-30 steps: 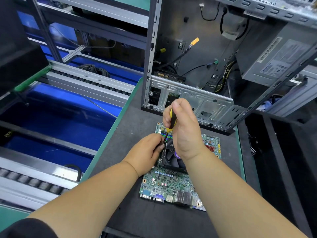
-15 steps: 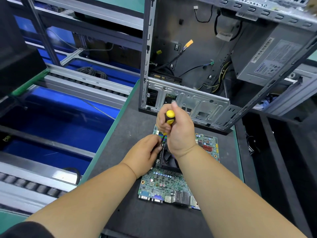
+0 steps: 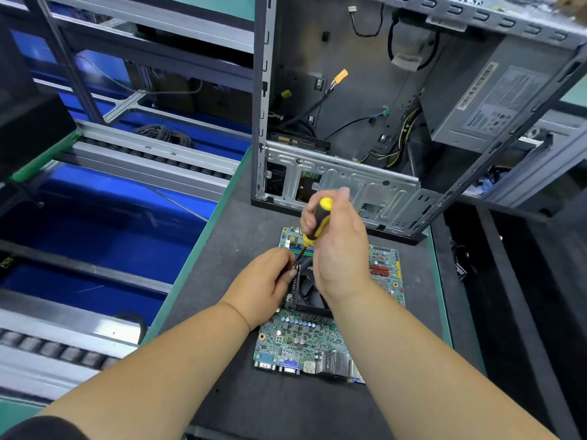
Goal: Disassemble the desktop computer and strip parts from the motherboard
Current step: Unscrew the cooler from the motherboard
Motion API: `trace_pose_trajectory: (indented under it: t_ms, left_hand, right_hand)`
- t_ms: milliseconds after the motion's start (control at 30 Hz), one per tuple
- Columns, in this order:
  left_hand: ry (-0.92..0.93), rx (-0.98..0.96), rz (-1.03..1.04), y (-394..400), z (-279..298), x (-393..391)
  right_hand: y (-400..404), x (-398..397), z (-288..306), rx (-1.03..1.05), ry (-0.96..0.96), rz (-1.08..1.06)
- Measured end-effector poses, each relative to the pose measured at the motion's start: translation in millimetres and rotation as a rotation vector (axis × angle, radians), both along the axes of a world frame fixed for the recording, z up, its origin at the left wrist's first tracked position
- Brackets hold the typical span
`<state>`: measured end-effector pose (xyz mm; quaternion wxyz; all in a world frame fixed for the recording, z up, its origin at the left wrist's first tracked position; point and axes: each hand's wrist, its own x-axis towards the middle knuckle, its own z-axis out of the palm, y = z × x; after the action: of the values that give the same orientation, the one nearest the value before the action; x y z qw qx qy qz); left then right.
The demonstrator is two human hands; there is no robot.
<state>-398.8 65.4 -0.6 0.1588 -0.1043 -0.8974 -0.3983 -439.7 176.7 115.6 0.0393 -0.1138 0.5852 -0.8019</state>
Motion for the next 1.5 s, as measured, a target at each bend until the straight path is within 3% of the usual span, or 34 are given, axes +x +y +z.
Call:
trace_pose_trajectory:
  t_ms: [100, 200, 367, 500, 633, 900, 1267, 1367, 1500]
  left_hand:
    - [-0.002, -0.003, 0.005, -0.1, -2.6, -0.3]
    - [0.003, 0.001, 0.0, -0.9, -4.3, -0.9]
    - [0.007, -0.008, -0.011, -0.8, -3.6, -2.5]
    - [0.004, 0.005, -0.018, -0.5, -3.7, -3.3]
    - [-0.018, 0.004, -0.036, -2.0, -4.1, -3.0]
    - [0.029, -0.024, -0.004, -0.3, -0.1, 0.4]
    - [-0.004, -0.004, -0.032, -1.9, -5.8, -4.2]
    - [-0.016, -0.009, -0.027, -1.8, -5.6, -3.7]
    - [0.021, -0.02, 0.006, -0.3, -1.7, -0.7]
  right_hand:
    - [-2.2, -5.6, 1.7, -0.074, 0.012, 0.114]
    - [-4.7, -11.3, 6.3, -0.017, -0.011, 0.211]
    - [-2.3, -4.2, 4.9, 0.135, 0.011, 0.125]
    - [0.0, 1.4, 0.0, 0.069, 0.014, 0.085]
    - [-4.6, 6.7, -4.5, 0.025, 0.062, 0.185]
    - [-4.3, -24.7, 11.6, -0.027, -0.107, 0.41]
    - [-8.4, 8.3, -2.3, 0.06, 0.042, -0.029]
    - [-12.3, 4.0, 0.0, 0.092, 0.079, 0.11]
    - [-8.0, -24.4, 12.5, -0.019, -0.097, 0.419]
